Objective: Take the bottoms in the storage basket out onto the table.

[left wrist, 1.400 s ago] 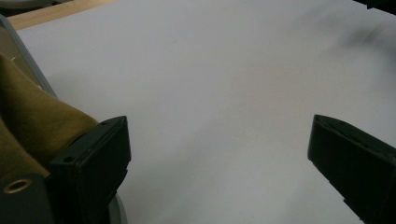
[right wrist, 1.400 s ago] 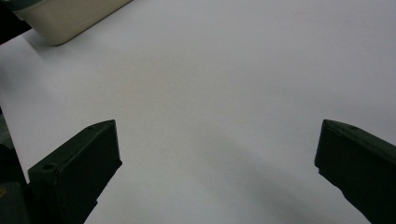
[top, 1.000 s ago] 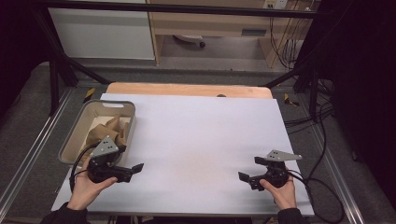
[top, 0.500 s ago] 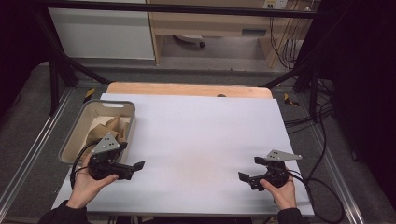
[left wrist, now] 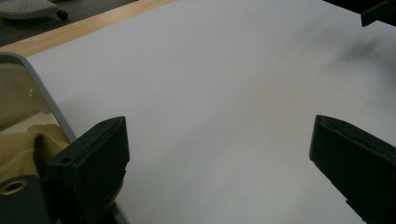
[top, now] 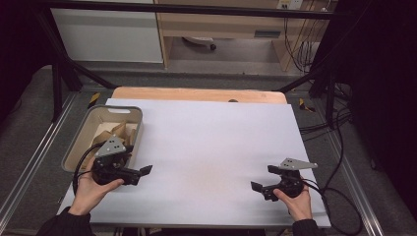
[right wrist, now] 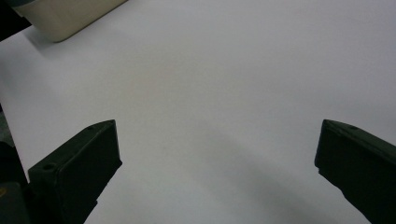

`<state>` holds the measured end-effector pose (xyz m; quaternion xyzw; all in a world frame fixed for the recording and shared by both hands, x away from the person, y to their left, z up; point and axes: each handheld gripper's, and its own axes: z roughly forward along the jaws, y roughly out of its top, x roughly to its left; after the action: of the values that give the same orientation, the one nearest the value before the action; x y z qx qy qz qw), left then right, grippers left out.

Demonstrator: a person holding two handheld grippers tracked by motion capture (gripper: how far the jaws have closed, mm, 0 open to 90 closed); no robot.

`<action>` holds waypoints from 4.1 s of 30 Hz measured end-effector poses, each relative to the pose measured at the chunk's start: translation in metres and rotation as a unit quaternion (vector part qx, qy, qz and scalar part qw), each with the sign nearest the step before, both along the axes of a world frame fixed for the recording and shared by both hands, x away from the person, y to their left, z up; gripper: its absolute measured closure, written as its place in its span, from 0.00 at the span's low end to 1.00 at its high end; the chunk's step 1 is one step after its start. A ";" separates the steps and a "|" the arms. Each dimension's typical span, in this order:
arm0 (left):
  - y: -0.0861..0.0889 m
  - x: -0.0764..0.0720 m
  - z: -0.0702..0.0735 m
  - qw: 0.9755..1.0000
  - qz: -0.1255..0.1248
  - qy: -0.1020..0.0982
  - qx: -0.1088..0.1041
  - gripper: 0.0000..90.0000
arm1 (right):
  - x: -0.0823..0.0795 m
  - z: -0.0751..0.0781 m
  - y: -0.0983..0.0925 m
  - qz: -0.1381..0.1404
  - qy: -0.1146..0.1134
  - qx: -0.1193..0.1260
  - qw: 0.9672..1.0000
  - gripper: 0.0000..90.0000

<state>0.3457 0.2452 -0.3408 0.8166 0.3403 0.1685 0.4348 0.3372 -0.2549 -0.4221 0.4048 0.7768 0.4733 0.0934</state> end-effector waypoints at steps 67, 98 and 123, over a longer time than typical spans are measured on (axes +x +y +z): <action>0.041 0.037 0.043 0.997 0.073 -0.016 0.021 0.04 | 0.000 0.000 0.000 0.000 0.000 -0.001 1.000 0.01; 0.072 0.040 0.025 0.994 0.105 -0.004 0.029 0.02 | 0.000 0.000 0.001 -0.001 0.003 -0.003 1.000 0.01; 0.083 0.032 -0.002 0.993 0.115 0.011 0.021 0.02 | 0.000 -0.001 0.000 0.001 0.004 -0.004 1.000 0.01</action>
<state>0.3778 0.3287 -0.3429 0.7829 0.4331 0.2154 0.3912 0.3375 -0.2544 -0.4227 0.4053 0.7796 0.4685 0.0918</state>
